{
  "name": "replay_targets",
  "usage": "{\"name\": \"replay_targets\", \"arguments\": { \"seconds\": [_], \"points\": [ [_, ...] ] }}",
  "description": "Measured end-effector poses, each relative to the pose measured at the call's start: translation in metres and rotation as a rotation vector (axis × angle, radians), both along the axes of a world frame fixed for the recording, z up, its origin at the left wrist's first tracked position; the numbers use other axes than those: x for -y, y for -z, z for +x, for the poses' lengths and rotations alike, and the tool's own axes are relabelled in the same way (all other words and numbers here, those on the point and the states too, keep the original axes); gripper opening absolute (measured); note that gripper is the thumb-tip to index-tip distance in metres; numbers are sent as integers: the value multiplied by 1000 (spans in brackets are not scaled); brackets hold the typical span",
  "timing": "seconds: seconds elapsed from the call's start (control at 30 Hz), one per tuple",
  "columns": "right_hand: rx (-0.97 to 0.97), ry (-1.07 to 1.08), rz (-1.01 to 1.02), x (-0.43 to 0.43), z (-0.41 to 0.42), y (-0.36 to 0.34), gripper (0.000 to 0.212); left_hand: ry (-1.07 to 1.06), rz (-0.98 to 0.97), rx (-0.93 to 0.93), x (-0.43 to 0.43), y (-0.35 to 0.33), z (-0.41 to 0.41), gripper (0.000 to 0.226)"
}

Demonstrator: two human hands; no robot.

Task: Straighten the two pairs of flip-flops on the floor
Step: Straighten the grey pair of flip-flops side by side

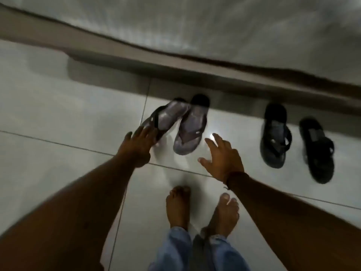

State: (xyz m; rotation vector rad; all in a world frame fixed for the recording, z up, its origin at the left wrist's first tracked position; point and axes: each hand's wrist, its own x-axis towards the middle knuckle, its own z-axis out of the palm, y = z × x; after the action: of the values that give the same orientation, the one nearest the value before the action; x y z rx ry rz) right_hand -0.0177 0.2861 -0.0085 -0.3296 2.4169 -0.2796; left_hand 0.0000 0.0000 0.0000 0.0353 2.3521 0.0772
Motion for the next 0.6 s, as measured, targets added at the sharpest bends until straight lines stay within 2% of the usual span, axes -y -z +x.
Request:
{"name": "replay_targets", "arguments": {
  "seconds": [0.07, 0.2, 0.3, 0.43, 0.6],
  "points": [
    [-21, 1, 10, 10, -10, 45, 90, 40, -2, -67, 7, 44, -22, 99],
    [-37, -11, 52, 32, -31, 114, 110, 338, -40, -139, 22, 106, -72, 133],
    [-93, -26, 94, 39, -38, 147, 117, 511, -64, -164, 40, 135, -89, 149],
    [-164, -38, 109, 42, -41, 164, 109, 387, 72, -190, 49, 152, -92, 124],
    [-147, -33, 59, 29, -46, 168, 109, 49, 150, -61, 23, 152, -80, 138]
  ]
}}
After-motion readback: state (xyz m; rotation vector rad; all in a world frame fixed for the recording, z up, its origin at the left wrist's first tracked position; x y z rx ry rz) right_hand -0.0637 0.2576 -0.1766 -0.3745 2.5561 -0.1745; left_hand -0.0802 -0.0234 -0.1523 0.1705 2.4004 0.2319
